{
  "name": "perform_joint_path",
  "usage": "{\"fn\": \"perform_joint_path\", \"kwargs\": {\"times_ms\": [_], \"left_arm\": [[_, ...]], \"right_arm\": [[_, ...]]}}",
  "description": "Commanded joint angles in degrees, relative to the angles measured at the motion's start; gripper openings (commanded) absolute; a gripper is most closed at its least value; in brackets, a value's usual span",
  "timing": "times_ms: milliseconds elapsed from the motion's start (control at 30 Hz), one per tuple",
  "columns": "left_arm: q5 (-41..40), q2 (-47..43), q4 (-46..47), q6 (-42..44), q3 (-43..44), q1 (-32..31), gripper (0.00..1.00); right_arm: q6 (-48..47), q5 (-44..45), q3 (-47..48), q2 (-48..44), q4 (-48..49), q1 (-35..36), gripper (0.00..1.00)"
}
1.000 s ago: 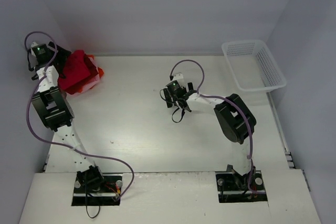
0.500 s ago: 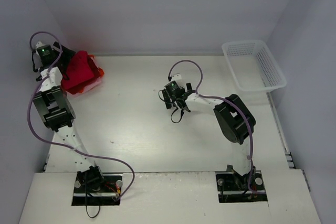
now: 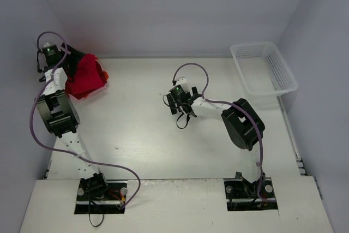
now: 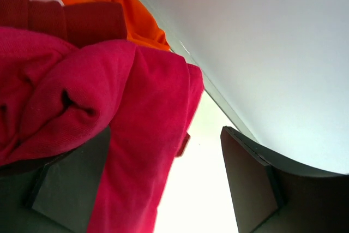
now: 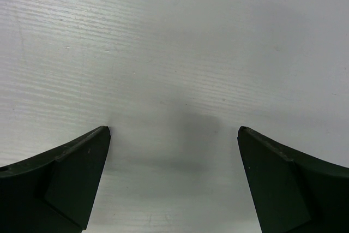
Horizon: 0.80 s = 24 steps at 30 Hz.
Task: Fold and stack the t-shirts
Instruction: Neatly place the folded tshirt to the corner
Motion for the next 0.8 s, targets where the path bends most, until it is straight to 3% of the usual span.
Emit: {"fn": "perform_joint_path", "kwargs": {"times_ms": [0, 433, 633, 767], "left_arm": [[1.73, -7.36, -3.04, -2.52, 3.13, 0.66, 0.77], [7.79, -18.61, -4.36, -5.68, 11.3, 0.66, 0.77], [9.99, -22.83, -1.2, -9.2, 9.73, -0.04, 0.77], [10.61, -28.09, 0.39, -10.96, 3.43, -1.62, 0.77]], "right_arm": [[0.24, 0.32, 2.88, -1.16, -0.31, 0.66, 1.0], [0.51, 0.06, 3.93, -0.28, -0.4, 1.19, 1.0], [0.6, 0.06, 4.55, -0.02, -0.49, 1.81, 1.0], [0.68, 0.67, 4.9, -1.15, -0.84, 2.16, 1.0]]}}
